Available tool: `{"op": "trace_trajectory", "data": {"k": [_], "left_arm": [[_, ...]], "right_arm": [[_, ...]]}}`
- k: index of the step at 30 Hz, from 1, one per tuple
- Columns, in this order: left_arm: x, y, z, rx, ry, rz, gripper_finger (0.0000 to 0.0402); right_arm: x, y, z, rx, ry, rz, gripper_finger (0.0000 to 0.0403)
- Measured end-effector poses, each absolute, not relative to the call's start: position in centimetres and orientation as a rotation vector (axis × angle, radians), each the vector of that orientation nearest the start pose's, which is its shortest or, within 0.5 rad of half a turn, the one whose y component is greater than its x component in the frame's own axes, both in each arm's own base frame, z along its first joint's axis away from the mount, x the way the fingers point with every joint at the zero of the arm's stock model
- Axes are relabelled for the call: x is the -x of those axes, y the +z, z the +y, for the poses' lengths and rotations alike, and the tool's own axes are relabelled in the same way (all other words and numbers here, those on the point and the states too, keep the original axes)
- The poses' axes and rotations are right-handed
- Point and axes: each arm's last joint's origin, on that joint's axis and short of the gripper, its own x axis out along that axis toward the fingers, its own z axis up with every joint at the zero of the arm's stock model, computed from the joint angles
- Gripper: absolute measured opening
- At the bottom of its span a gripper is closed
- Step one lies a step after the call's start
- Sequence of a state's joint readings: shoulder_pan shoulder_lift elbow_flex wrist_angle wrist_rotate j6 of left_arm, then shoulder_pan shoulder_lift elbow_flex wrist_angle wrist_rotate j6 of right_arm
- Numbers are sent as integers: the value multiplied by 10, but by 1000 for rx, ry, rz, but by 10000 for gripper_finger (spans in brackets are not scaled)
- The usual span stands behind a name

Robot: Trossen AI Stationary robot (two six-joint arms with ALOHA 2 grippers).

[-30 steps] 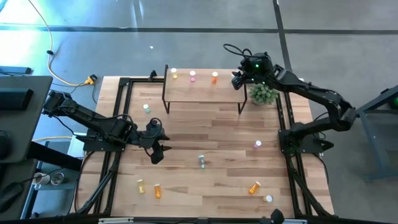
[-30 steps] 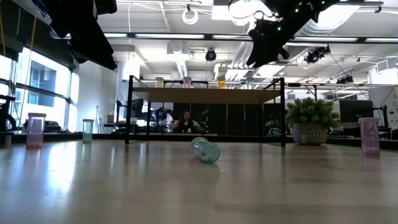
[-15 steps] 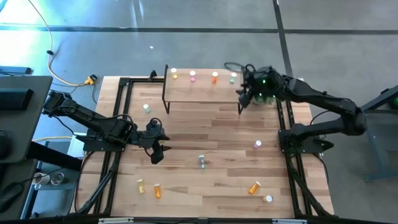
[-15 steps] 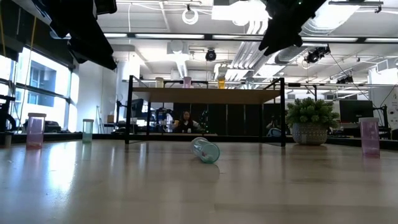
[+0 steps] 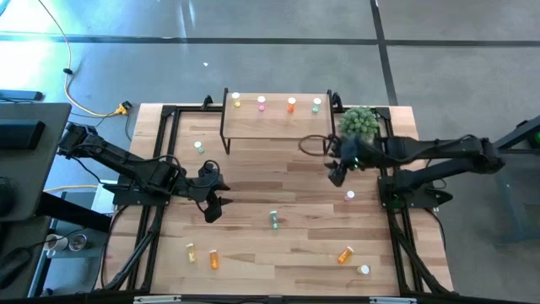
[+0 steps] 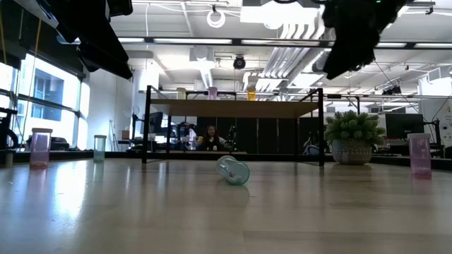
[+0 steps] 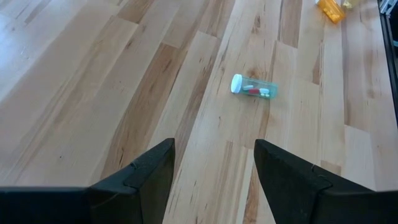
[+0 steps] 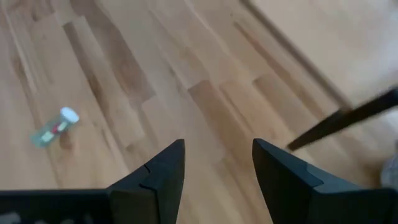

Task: Pick and place medicine bottles onto shelf by color
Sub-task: Put the left pink pill bottle on the shelf aligned with the other pink pill bottle

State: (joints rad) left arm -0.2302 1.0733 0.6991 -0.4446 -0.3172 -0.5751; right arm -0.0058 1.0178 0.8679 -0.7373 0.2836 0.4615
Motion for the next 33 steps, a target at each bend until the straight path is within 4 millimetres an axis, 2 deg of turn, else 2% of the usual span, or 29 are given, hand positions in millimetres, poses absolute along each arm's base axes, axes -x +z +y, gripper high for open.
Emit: {"op": "trace_trajectory", "data": {"k": [7, 13, 20, 28, 33], "left_arm": [[-206, 232, -39, 328, 294, 739, 209], [-206, 232, -41, 346, 249, 758, 209], [-205, 232, -41, 368, 248, 762, 209], [-198, 225, -40, 459, 309, 856, 209], [-188, 219, -36, 550, 466, 919, 209]], "right_arm": [[-173, 264, 18, -364, -447, 780, 179], [-157, 254, 32, -461, -448, 789, 179], [-150, 254, 48, -464, -461, 746, 179], [-145, 254, 57, -434, -460, 717, 179], [-145, 254, 58, -430, -455, 719, 179]]}}
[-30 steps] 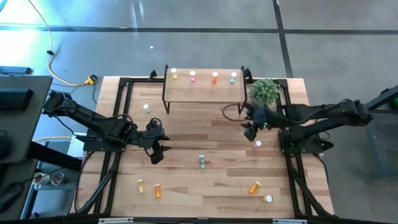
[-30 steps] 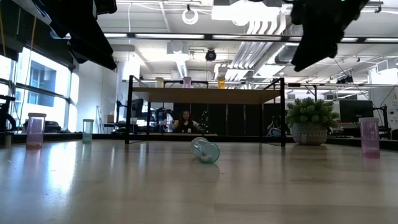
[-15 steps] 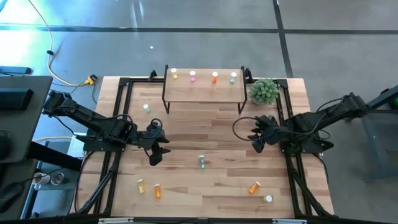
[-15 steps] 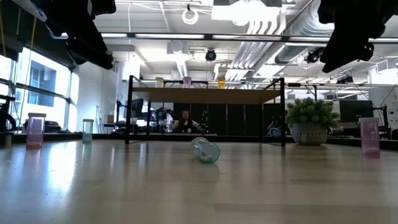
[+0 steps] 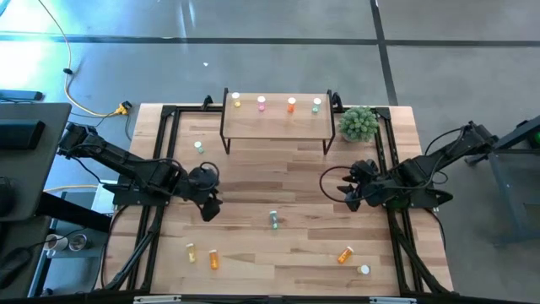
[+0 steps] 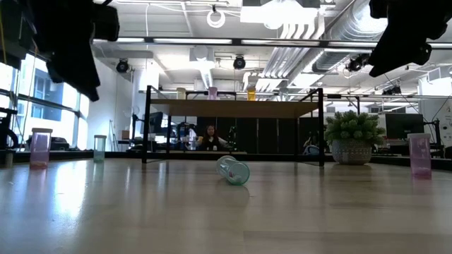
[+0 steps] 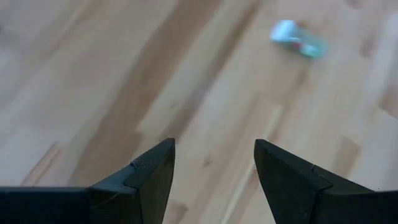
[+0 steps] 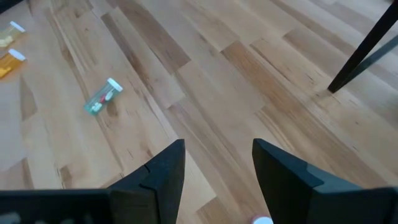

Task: Pick and place medicine bottles onto shelf by color
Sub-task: Put the left pink pill bottle on the shelf aligned with the other pink pill bottle

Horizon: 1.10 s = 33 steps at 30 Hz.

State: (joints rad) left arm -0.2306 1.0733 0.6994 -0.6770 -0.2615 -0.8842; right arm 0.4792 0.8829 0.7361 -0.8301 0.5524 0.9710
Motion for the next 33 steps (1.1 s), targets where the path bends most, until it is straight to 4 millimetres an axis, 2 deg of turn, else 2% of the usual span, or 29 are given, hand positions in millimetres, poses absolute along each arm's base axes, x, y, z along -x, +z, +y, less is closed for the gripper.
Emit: {"op": "trace_trajectory", "data": {"k": [6, 11, 17, 25, 33], "left_arm": [[-177, 214, -32, 633, 675, 946, 209], [-170, 211, -33, 671, 766, 960, 209], [-163, 210, -46, 707, 772, 972, 209], [-154, 204, -77, 731, 741, 1013, 209], [-151, 187, -79, 713, 991, 1041, 209]], "right_arm": [[-144, 254, 58, -421, -462, 722, 179], [-144, 254, 57, -405, -486, 702, 179], [-144, 254, 56, -404, -492, 697, 179], [-144, 255, 57, -405, -492, 696, 179], [-144, 255, 57, -407, -491, 694, 179]]}}
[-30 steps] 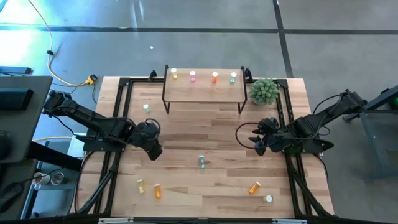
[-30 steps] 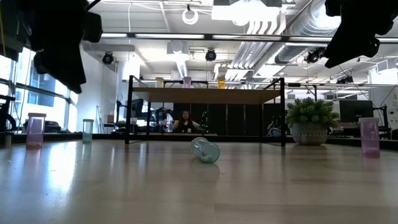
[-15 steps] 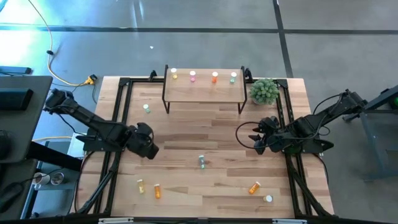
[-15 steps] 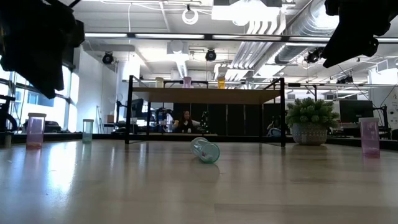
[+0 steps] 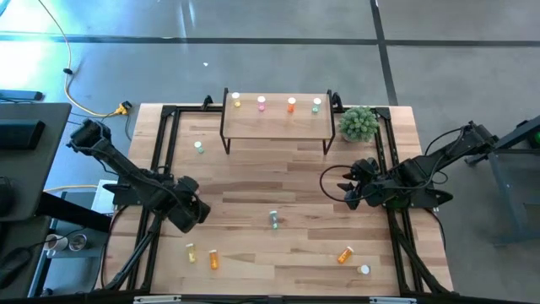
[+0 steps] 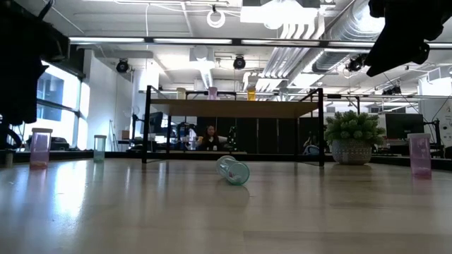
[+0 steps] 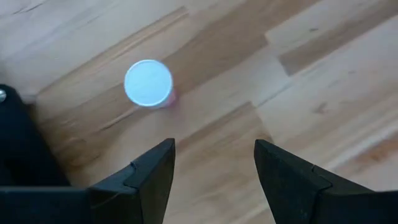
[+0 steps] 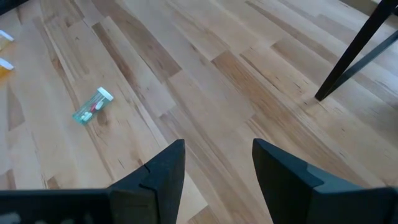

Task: Pick and place medicine bottles onto shelf by color
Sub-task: Put the left pink pill bottle on the shelf aligned with the other pink pill bottle

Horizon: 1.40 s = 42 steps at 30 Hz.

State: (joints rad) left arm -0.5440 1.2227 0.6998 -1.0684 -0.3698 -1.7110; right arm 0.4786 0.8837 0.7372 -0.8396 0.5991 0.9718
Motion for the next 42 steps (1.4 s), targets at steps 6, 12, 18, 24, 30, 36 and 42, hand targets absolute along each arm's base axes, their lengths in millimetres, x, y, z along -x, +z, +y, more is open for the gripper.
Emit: {"op": "trace_trajectory", "data": {"k": [6, 12, 18, 24, 30, 36, 42], "left_arm": [[-158, 173, -78, 677, 1100, 1041, 209], [-166, 161, -72, 653, 1207, 1049, 209], [-170, 156, -62, 616, 1292, 1038, 209], [-173, 156, -51, 606, 1324, 1032, 209], [-175, 156, -46, 593, 1323, 1057, 209], [-175, 156, -46, 593, 1318, 1071, 203], [-175, 156, -47, 593, 1317, 1071, 167]], "right_arm": [[-145, 255, 57, -414, -487, 686, 179], [-146, 256, 58, -424, -480, 673, 179], [-147, 257, 58, -430, -476, 665, 179], [-147, 257, 58, -432, -474, 663, 179], [-147, 257, 58, -432, -474, 663, 179], [-147, 257, 58, -432, -474, 663, 179], [-147, 257, 58, -431, -474, 663, 179]]}}
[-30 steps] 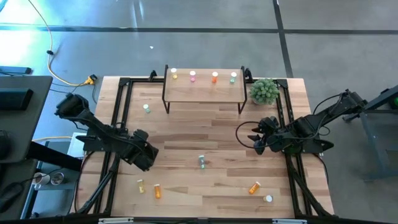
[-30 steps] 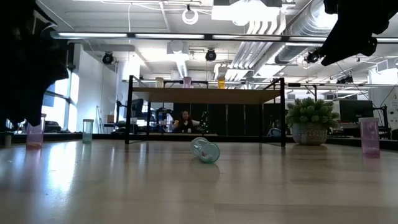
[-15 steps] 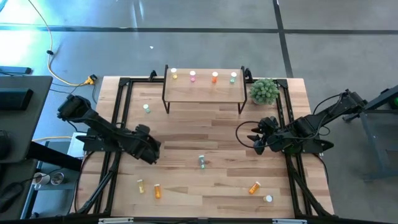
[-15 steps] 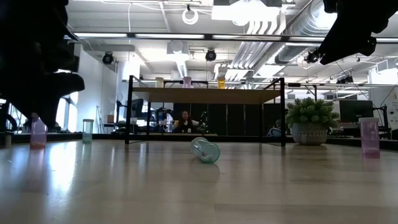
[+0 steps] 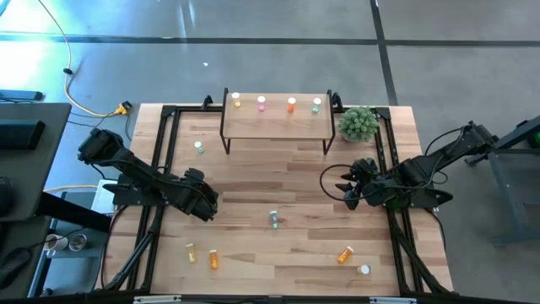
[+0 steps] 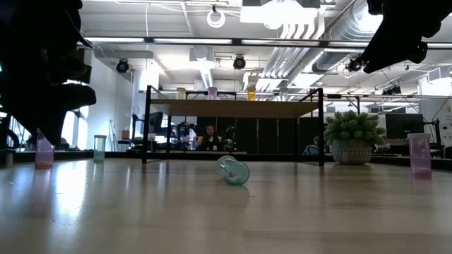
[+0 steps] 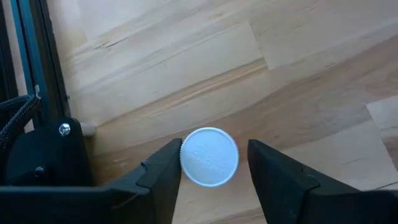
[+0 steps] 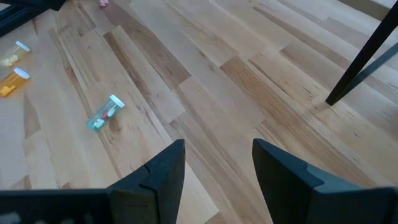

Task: Pick and place medicine bottles onto shelf by color
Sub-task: Put the left pink pill bottle on the shelf aligned with the other pink pill bottle

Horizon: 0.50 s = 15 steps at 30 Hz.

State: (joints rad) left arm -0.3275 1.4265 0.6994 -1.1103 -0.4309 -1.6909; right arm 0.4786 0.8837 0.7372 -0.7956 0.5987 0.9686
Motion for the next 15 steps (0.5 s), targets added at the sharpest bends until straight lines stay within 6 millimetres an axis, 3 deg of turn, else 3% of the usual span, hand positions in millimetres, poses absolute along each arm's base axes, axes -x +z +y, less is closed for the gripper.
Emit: {"op": "trace_trajectory", "data": {"k": [8, 15], "left_arm": [[-175, 156, -47, 581, 1301, 1082, 125], [-175, 156, -47, 580, 1295, 1084, 115]], "right_arm": [[-147, 257, 58, -431, -474, 663, 179], [-147, 257, 58, -431, -474, 663, 179]]}}
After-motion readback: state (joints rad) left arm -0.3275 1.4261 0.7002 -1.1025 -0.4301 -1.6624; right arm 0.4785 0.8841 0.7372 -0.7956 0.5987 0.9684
